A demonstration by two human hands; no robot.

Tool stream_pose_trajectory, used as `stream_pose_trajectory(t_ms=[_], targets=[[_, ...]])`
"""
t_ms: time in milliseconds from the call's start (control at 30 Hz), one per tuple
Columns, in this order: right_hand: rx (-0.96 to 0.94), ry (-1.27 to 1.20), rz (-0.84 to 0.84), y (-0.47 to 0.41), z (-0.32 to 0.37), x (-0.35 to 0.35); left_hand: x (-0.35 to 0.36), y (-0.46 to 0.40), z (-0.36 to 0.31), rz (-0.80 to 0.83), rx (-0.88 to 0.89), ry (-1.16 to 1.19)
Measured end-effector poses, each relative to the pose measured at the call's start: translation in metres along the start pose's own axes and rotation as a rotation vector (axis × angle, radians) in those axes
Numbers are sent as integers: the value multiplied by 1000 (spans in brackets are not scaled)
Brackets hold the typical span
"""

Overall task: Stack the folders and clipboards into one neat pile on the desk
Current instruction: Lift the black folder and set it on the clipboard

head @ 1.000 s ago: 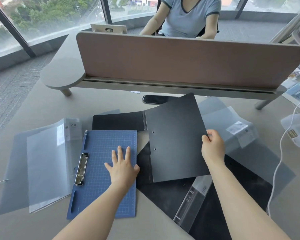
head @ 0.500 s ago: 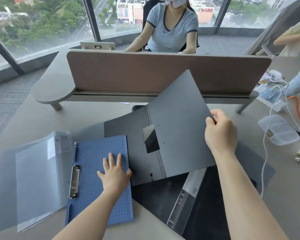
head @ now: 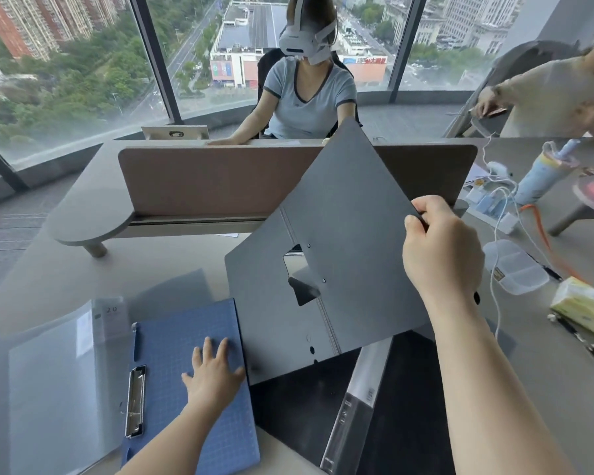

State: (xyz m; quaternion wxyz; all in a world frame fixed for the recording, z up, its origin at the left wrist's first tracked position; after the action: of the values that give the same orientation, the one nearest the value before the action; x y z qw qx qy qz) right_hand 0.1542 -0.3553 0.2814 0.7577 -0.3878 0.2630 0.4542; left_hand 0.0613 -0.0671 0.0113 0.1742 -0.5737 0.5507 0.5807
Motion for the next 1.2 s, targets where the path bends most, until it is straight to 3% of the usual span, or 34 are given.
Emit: stream_pose_trajectory(t_ms=[167,367,500,700,900,1200], targets=[[-13,-3,-63,-5,6,-28,-9,4,-18,-22,27,136],[-83,-144,-118,-7,21,-51,-57,15,-98,-145,294,678],[-57,-320,-59,-8,27,-52,-93,30,-130,11,339,1147],[79,-543,-9,-6,17,-29,-126,53,-136,257,263,1570],[252,-734,80,5,1,19,-139,55,-110,285,201,1622],[384,-736,277,41,-9,97,-133,46,-51,174,183,1569]])
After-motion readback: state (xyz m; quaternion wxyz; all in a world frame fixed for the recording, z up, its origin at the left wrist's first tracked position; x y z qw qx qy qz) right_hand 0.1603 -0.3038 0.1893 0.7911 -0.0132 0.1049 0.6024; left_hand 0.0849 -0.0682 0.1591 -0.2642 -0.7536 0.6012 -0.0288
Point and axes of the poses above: each hand's wrist, its own y-axis away from the middle knuckle, its own x-axis out of the palm, z = x × y, the point moved 1 cm from there along -y, towards the middle knuckle
